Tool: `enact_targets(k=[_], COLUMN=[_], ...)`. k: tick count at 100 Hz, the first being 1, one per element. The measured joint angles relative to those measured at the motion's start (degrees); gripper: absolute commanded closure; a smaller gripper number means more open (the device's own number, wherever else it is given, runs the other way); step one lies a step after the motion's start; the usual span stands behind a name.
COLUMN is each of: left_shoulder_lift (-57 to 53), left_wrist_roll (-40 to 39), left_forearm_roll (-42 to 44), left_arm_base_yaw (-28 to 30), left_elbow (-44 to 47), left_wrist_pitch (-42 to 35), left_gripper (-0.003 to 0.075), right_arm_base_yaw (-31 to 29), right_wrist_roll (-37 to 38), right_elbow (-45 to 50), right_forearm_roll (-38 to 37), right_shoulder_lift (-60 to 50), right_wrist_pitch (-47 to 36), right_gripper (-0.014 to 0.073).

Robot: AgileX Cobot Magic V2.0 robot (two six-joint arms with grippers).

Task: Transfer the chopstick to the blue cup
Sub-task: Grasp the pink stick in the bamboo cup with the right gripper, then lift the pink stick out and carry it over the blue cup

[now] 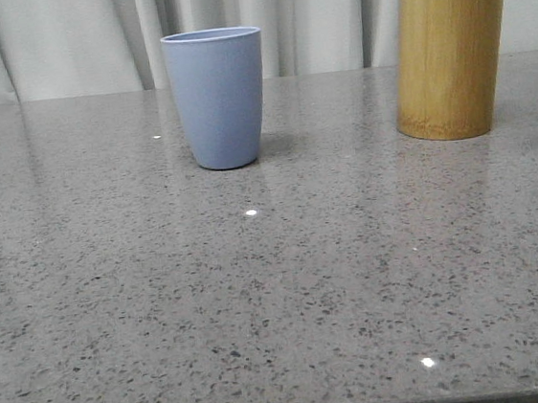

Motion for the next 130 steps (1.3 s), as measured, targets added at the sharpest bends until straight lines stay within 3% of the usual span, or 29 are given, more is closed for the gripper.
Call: enact_targets(k=[44, 98, 130], left_shoulder_lift=[0.00, 0.00, -0.13], left_wrist_roll=[0.00, 0.00, 0.00], left_forearm_roll=[0.00, 0.00, 0.00], left_arm_base_yaw=[0.00, 0.00, 0.00], left_elbow=[0.00, 0.00, 0.00], left_wrist_pitch=[0.00, 0.00, 0.00], left_gripper=[0.0248, 0.0248, 0.0248], right_arm_base_yaw=[0.36, 1.11, 1.11], right_wrist_roll=[0.59, 7.11, 8.85], right_elbow=[-8.32, -9.27, -9.27], right_forearm_roll=[0.24, 0.47, 0.58], right_shoulder_lift=[13.98, 18.65, 18.74], right_wrist_pitch=[-4.41, -6.13, -6.27], right_gripper=[0.0001, 0.0008, 0.0321])
